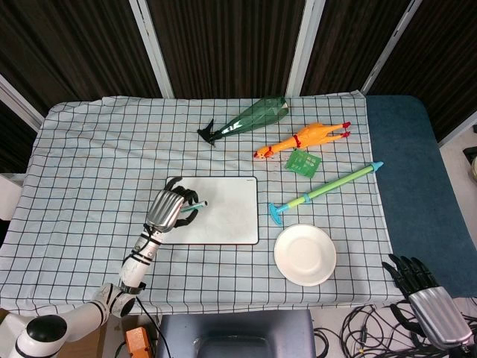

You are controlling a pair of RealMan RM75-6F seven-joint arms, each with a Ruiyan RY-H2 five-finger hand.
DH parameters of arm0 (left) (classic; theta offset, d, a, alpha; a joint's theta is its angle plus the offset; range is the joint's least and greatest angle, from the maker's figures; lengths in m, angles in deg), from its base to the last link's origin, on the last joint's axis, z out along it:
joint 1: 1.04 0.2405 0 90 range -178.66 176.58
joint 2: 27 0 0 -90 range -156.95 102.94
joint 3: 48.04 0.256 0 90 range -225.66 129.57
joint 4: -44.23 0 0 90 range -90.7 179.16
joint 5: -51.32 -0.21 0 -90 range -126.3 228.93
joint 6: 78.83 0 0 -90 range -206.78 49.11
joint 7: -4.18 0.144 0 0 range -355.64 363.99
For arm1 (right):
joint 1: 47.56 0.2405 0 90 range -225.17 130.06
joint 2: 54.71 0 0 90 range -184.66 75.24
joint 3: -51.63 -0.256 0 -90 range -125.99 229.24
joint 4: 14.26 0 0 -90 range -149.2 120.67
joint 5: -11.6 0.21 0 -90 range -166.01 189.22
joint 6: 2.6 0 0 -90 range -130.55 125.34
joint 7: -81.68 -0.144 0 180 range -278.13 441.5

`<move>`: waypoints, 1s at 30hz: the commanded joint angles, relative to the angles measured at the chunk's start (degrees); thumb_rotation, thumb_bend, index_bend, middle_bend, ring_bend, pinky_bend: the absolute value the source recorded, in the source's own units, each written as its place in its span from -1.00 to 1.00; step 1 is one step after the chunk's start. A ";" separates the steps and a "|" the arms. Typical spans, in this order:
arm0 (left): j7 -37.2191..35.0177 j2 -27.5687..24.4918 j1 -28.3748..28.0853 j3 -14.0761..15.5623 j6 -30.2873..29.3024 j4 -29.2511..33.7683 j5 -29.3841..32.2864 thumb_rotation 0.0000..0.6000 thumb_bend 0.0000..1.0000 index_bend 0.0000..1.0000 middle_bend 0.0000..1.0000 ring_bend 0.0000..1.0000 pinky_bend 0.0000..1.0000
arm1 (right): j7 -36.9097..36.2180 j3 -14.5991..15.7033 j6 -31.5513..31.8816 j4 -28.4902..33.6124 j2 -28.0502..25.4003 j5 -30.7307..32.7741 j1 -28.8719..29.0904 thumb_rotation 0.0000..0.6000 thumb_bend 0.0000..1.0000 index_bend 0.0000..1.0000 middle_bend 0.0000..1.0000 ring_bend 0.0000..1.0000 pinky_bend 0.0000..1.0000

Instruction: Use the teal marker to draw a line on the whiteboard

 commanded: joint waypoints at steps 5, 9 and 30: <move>-6.55 4.69 -2.57 0.01 -2.71 -0.54 -3.81 1.00 -0.01 0.55 0.51 -0.06 -0.58 | -1.20 0.02 -0.23 0.09 -0.50 0.41 0.20 1.00 -0.34 -1.00 -1.00 -1.00 -0.86; -7.57 7.89 -4.10 0.05 -0.58 -4.89 -3.94 1.00 -0.01 0.55 0.51 -0.06 -0.58 | -2.60 0.04 0.16 0.04 -1.06 0.30 0.31 1.00 -0.34 -1.00 -1.00 -1.00 -0.86; -11.75 13.55 -5.07 -0.28 1.82 -17.13 -2.70 1.00 -0.02 0.55 0.50 -0.06 -0.58 | -3.46 0.20 0.58 -0.44 -1.38 -0.01 0.21 1.00 -0.34 -1.00 -1.00 -1.00 -0.86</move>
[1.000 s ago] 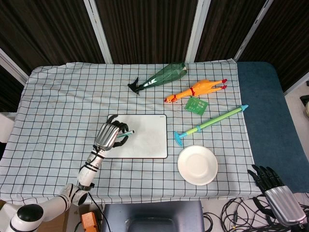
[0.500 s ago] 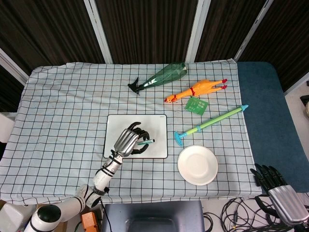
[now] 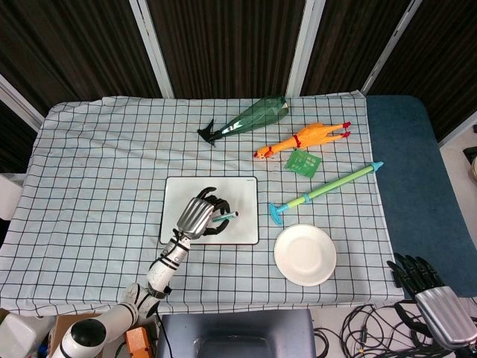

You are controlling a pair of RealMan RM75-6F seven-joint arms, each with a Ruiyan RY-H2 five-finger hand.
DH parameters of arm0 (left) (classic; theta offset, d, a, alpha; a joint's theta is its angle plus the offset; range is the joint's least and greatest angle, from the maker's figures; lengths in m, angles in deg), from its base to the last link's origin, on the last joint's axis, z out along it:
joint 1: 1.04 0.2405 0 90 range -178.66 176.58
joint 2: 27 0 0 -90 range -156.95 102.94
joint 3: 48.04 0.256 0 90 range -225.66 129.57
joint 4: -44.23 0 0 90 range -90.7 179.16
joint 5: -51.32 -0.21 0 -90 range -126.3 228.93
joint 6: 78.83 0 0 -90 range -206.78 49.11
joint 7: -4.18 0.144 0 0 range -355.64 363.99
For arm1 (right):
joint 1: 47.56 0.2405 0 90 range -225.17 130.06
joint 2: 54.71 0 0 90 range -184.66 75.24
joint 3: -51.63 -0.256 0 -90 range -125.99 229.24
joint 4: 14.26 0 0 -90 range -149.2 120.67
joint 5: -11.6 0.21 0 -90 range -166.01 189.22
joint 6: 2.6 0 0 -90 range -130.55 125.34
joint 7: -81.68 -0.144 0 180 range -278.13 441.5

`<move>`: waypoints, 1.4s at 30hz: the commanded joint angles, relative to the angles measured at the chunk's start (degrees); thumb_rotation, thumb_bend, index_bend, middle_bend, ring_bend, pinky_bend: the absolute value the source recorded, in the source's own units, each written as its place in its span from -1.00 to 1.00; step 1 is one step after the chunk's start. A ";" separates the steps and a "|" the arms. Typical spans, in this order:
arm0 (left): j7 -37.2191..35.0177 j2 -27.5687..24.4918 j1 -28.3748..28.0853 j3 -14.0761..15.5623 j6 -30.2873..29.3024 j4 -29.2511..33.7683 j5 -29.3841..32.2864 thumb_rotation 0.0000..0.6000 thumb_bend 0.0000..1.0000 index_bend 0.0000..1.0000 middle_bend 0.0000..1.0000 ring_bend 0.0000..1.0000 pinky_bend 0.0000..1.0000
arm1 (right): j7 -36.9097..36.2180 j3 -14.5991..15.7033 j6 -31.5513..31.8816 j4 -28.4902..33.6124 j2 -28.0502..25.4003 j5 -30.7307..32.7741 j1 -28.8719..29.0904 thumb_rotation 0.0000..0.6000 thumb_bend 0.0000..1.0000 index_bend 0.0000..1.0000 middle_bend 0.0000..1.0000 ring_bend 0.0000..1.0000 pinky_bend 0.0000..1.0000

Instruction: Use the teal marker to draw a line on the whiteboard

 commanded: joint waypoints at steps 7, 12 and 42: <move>-0.64 -0.01 0.55 0.52 0.51 -1.55 0.14 1.00 -0.02 0.55 0.50 -0.06 -0.58 | 0.69 -0.11 -0.33 0.13 0.21 0.24 0.01 1.00 -0.34 -1.00 -1.00 -1.00 -0.86; -1.01 -0.06 0.99 0.83 0.71 -2.13 0.21 1.00 -0.02 0.55 0.51 -0.06 -0.58 | 0.98 -0.17 -0.43 0.19 0.32 0.37 -0.01 1.00 -0.34 -1.00 -1.00 -1.00 -0.86; -3.57 -1.46 3.72 2.96 0.74 -4.73 -0.34 1.00 -0.01 0.55 0.51 -0.06 -0.59 | 1.94 -0.33 -0.52 0.32 0.71 0.67 -0.16 1.00 -0.34 -1.00 -1.00 -1.00 -0.86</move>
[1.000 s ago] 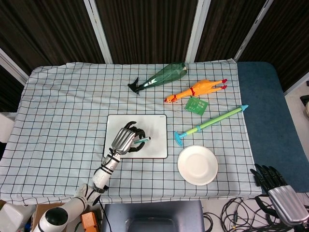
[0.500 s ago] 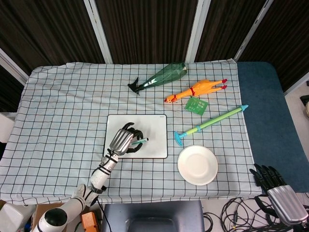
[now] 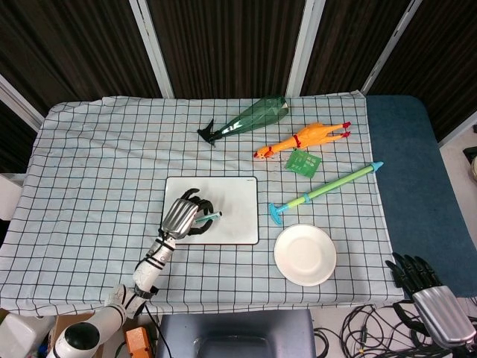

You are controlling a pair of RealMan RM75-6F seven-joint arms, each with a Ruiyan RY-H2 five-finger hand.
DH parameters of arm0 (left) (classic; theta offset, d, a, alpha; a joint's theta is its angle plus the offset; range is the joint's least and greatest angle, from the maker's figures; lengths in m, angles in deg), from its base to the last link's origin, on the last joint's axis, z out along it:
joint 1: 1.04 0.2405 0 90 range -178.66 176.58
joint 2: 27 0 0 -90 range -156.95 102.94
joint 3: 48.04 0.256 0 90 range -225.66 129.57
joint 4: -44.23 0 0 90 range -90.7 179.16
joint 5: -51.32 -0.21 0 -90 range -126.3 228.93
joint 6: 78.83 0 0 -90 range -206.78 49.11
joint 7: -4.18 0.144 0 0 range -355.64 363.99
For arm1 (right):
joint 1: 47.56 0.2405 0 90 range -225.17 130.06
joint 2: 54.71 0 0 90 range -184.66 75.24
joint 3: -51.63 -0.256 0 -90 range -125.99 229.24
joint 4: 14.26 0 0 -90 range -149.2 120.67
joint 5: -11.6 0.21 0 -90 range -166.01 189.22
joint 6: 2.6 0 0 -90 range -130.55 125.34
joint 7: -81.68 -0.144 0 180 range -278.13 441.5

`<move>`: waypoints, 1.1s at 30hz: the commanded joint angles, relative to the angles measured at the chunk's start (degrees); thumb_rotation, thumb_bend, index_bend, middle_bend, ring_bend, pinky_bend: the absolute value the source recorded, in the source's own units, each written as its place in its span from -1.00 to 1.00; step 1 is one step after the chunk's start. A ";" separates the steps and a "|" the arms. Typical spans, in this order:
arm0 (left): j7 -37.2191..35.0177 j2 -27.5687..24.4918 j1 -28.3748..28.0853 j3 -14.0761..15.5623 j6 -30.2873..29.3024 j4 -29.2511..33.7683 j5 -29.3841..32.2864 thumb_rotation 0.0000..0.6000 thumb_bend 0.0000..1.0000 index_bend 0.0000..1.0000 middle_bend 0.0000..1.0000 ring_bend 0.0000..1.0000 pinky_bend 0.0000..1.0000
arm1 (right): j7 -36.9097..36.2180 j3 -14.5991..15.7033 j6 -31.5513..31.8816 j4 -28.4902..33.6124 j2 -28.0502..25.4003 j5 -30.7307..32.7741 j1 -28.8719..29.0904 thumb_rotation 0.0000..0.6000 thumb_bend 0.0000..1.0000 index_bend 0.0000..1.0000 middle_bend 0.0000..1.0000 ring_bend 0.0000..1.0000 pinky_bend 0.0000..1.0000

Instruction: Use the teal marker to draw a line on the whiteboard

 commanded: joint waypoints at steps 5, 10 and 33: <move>-0.87 -0.74 0.83 0.27 -0.10 -0.71 0.07 1.00 -0.01 0.55 0.51 -0.06 -0.59 | 0.10 -0.07 0.08 -0.01 0.05 0.12 -0.08 1.00 -0.34 -1.00 -1.00 -1.00 -0.86; -1.42 -1.29 1.34 0.41 0.12 -1.12 0.17 1.00 -0.01 0.55 0.51 -0.06 -0.59 | 0.21 -0.13 0.20 0.04 0.10 0.12 -0.13 1.00 -0.34 -1.00 -1.00 -1.00 -0.86; 4.11 -8.60 4.35 1.29 -11.32 4.81 -2.07 1.00 -0.01 0.54 0.51 -0.06 -0.60 | -0.33 -0.30 1.14 -0.01 -0.11 0.12 -0.52 1.00 -0.34 -1.00 -1.00 -1.00 -0.86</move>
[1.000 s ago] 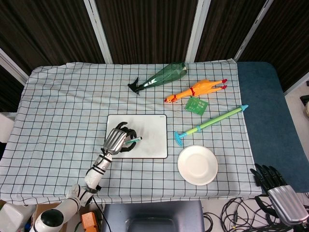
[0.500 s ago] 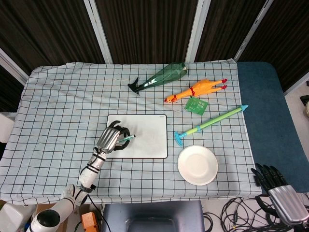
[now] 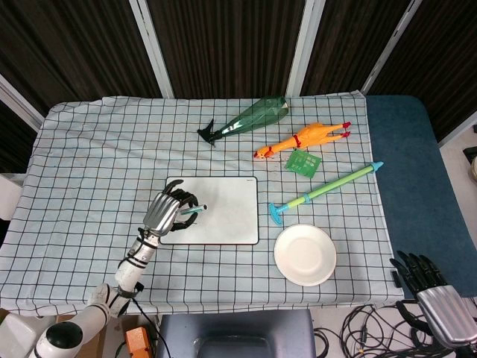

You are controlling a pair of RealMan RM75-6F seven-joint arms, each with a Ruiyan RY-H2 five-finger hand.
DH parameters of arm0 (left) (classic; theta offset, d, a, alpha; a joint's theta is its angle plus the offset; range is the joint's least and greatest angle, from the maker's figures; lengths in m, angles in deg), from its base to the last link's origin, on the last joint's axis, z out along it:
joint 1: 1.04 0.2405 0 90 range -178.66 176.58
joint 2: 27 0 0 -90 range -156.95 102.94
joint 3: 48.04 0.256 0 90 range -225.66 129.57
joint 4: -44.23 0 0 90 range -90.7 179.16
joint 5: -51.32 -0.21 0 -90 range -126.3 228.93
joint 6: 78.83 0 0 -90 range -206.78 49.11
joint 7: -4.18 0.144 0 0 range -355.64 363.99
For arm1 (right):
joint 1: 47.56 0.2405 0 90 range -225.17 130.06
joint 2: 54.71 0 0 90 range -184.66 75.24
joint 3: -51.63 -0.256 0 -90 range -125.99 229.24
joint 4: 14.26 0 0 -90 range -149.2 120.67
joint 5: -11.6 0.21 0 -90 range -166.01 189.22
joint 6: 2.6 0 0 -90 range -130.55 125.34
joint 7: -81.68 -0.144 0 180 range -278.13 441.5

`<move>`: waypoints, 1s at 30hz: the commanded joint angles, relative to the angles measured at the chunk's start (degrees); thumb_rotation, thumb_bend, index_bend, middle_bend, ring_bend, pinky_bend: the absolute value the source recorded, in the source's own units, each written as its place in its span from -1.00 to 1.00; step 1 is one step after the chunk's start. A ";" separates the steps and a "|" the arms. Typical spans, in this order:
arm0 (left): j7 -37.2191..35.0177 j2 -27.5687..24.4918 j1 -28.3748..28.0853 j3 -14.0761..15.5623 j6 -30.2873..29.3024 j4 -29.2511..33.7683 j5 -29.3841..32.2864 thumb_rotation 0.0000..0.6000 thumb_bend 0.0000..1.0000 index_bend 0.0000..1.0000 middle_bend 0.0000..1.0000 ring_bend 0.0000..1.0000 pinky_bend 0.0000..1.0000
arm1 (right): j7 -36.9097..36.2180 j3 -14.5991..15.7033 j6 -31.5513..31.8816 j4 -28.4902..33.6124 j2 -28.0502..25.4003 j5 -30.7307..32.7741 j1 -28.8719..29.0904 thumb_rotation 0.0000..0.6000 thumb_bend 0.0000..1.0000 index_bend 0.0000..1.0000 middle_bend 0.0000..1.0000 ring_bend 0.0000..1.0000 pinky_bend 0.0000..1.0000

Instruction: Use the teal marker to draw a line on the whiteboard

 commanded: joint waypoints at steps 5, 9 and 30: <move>6.75 -5.72 4.58 1.25 1.52 0.24 0.73 1.00 -0.03 0.53 0.50 -0.07 -0.61 | 0.39 0.23 0.13 -0.19 0.18 -0.69 -0.08 1.00 -0.34 -1.00 -1.00 -1.00 -0.86; 10.64 -6.61 6.44 1.93 5.71 -3.24 1.67 1.00 -0.05 0.47 0.45 -0.14 -0.65 | 0.66 0.35 0.22 -0.17 0.31 -1.06 -0.13 1.00 -0.34 -1.00 -1.00 -1.00 -0.86; 11.95 -8.67 8.57 4.58 13.59 -6.18 0.65 1.00 -0.32 -0.30 -0.35 -0.76 -0.82 | 0.86 0.39 0.03 -0.05 0.39 -1.24 -0.02 1.00 -0.34 -1.00 -1.00 -1.00 -0.86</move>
